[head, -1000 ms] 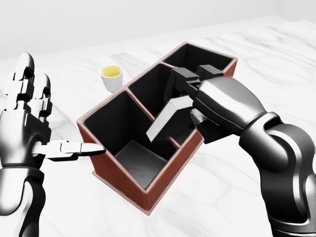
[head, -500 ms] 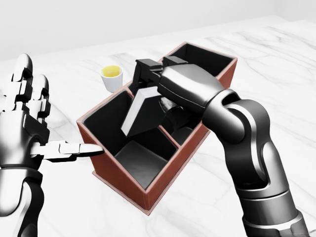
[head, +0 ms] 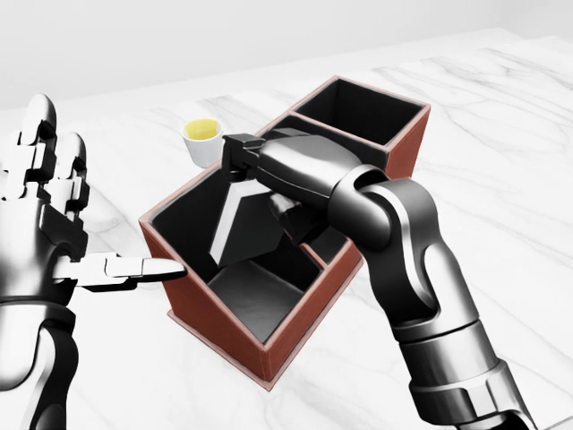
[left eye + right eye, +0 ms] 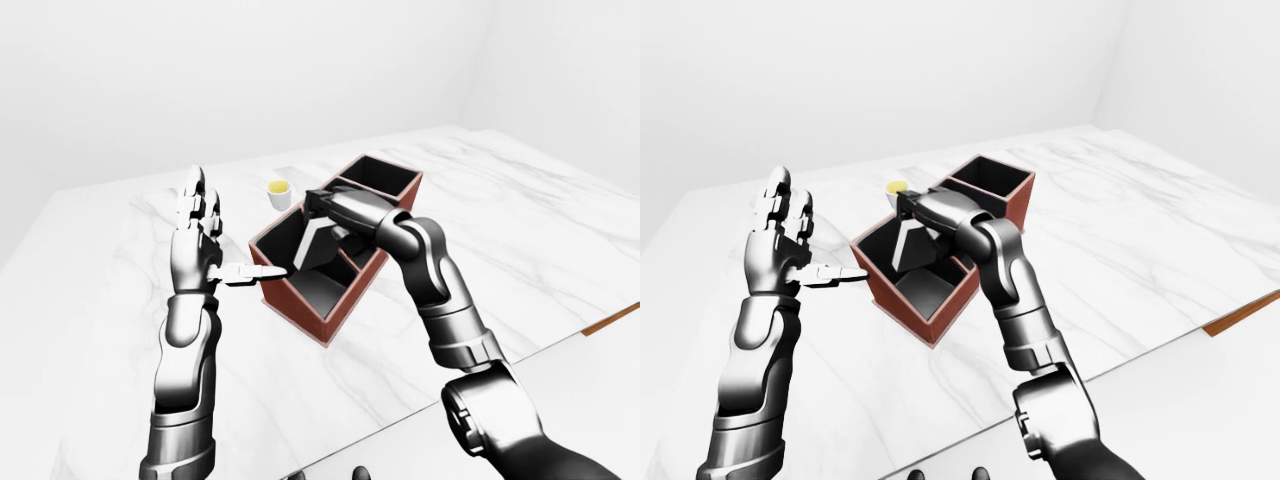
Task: Pick up the book and place it in the left compartment of the caddy.
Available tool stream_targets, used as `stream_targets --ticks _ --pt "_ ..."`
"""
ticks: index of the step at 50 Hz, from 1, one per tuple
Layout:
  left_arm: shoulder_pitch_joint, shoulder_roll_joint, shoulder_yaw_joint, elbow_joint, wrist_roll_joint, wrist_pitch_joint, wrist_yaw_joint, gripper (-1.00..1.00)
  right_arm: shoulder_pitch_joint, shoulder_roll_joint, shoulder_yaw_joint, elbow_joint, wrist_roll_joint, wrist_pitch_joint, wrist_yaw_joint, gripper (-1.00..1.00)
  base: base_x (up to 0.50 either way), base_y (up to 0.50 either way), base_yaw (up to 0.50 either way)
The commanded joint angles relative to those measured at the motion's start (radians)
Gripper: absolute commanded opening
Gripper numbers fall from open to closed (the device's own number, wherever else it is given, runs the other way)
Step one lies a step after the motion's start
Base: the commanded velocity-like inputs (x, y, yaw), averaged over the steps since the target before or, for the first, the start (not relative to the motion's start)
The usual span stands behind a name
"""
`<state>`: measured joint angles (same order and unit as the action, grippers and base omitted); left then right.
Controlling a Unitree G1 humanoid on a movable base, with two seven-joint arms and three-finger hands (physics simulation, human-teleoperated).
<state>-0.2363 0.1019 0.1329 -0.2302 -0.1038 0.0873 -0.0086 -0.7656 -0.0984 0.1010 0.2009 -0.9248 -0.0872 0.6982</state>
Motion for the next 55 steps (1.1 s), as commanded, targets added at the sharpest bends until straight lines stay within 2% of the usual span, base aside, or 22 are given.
stream_targets --ticks 1,8,24,41,51,55 --pt "0.0 0.001 0.002 0.0 -0.003 0.0 0.0 1.0 -0.075 0.027 0.0 0.134 -0.054 0.0 0.0 -1.0 0.0 0.0 0.0" --pt "-0.002 0.002 0.002 0.006 -0.004 0.0 -0.001 1.0 -0.125 0.037 0.009 0.248 -0.112 0.0 0.0 -1.0 0.0 0.0 0.0" --pt "0.001 0.0 0.0 0.006 -0.002 0.0 -0.002 1.0 -0.126 0.064 0.018 0.3 -0.14 0.0 0.0 -1.0 0.0 0.0 0.0" --pt "0.005 -0.003 -0.002 0.004 -0.001 0.0 -0.001 1.0 -0.115 0.077 0.03 0.303 -0.169 0.0 -0.019 -1.0 0.0 0.0 0.0" --pt "0.005 -0.003 -0.002 0.003 -0.002 0.0 -0.001 1.0 -0.047 0.074 0.032 0.21 -0.181 0.0 -0.008 -1.0 0.0 0.0 0.0" --pt "0.005 -0.003 -0.003 0.004 -0.002 0.0 -0.002 1.0 -0.043 0.079 0.038 0.216 -0.198 0.0 -0.033 -1.0 0.0 0.0 0.0"
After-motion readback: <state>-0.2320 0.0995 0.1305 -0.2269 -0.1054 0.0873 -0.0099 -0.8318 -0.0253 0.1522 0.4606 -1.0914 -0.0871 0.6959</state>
